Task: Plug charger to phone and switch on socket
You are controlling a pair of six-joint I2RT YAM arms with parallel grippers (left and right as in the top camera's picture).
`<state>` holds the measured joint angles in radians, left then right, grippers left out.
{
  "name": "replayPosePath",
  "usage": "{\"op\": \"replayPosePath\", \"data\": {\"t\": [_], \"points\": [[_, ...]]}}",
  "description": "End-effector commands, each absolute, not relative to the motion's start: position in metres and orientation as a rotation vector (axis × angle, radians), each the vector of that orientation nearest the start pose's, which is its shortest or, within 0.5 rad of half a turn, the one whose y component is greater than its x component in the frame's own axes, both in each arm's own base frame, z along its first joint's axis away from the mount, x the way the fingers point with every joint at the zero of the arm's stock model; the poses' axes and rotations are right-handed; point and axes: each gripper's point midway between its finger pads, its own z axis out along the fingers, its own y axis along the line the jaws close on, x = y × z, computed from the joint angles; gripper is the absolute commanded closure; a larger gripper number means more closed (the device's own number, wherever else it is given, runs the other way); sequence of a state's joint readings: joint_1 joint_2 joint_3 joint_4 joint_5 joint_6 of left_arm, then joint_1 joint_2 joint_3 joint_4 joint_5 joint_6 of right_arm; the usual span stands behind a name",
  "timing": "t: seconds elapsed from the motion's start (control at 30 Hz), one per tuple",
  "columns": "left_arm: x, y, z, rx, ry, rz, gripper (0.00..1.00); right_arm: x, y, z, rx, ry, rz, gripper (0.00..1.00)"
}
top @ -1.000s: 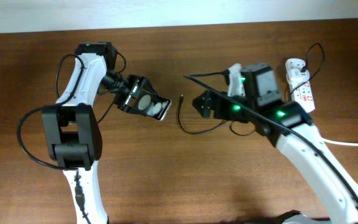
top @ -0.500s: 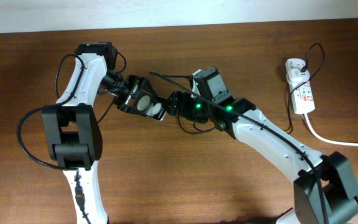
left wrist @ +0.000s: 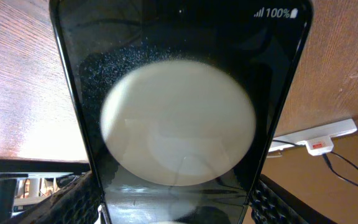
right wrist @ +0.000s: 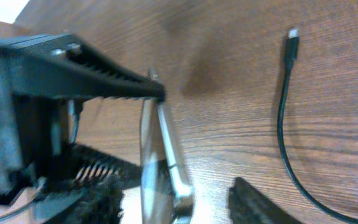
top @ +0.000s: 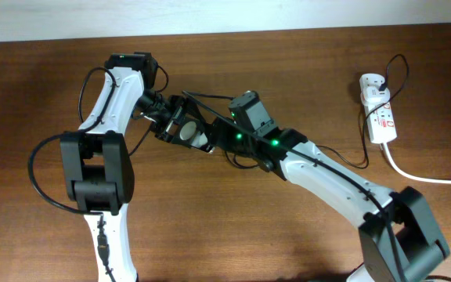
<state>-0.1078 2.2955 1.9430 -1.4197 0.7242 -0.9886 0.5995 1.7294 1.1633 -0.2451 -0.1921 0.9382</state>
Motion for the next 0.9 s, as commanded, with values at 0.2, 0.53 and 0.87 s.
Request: {"op": "replayPosePath", "data": {"t": [0.2,0.53,0.87], "points": [[0.384,-0.185,0.093,1.085,-2.258,0.692,1.0,0.37,0.307,0.113,0.333,2.548,0.918,0.47],[0.383,-0.189,0.093,1.072,-2.262,0.688,0.99,0.37,0.307,0.111,0.329,2.553,0.914,0.84],[0.383,-0.189,0.093,1.071,-2.265,0.692,0.96,0.373,0.309,0.115,0.325,2.534,0.93,0.96]]}}
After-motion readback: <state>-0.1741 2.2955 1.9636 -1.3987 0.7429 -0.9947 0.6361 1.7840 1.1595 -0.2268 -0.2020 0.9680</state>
